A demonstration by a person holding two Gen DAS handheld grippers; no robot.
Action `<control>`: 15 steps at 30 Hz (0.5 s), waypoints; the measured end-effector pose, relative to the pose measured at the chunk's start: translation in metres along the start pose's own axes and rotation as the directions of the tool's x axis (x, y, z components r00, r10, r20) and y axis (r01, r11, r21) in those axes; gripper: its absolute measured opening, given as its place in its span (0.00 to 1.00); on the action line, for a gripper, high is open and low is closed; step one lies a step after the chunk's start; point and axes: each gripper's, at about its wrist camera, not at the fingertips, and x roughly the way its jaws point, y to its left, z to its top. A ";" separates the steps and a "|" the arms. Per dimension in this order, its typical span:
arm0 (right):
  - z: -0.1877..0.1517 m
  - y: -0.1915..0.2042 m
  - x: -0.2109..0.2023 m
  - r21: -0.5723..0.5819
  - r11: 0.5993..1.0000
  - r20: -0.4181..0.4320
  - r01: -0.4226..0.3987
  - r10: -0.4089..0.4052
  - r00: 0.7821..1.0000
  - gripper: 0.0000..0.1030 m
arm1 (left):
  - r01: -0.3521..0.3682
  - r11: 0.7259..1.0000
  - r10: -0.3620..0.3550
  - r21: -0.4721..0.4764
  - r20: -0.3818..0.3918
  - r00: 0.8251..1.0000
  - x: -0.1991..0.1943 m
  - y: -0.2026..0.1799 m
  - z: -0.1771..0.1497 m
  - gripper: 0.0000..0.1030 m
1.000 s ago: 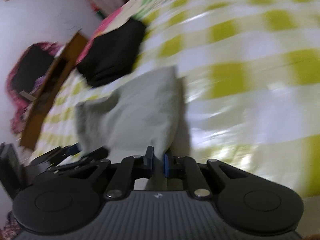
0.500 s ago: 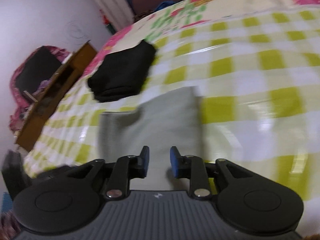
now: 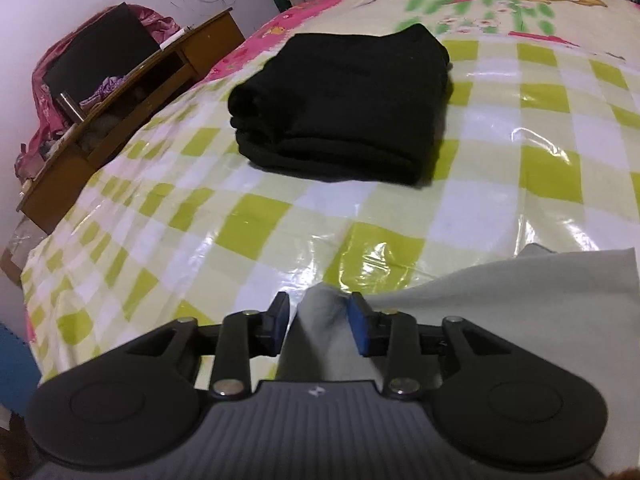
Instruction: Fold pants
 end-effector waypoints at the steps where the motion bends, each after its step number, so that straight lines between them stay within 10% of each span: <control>1: -0.003 -0.004 -0.012 0.014 1.000 0.018 -0.009 0.009 1.000 0.34 | -0.006 1.000 0.006 0.004 0.007 1.000 -0.002 -0.001 0.000 0.84; 15: -0.128 -0.034 -0.122 0.122 0.982 0.065 0.144 -0.152 0.986 0.34 | -0.124 0.981 0.119 0.149 0.038 0.992 -0.033 -0.051 -0.023 0.86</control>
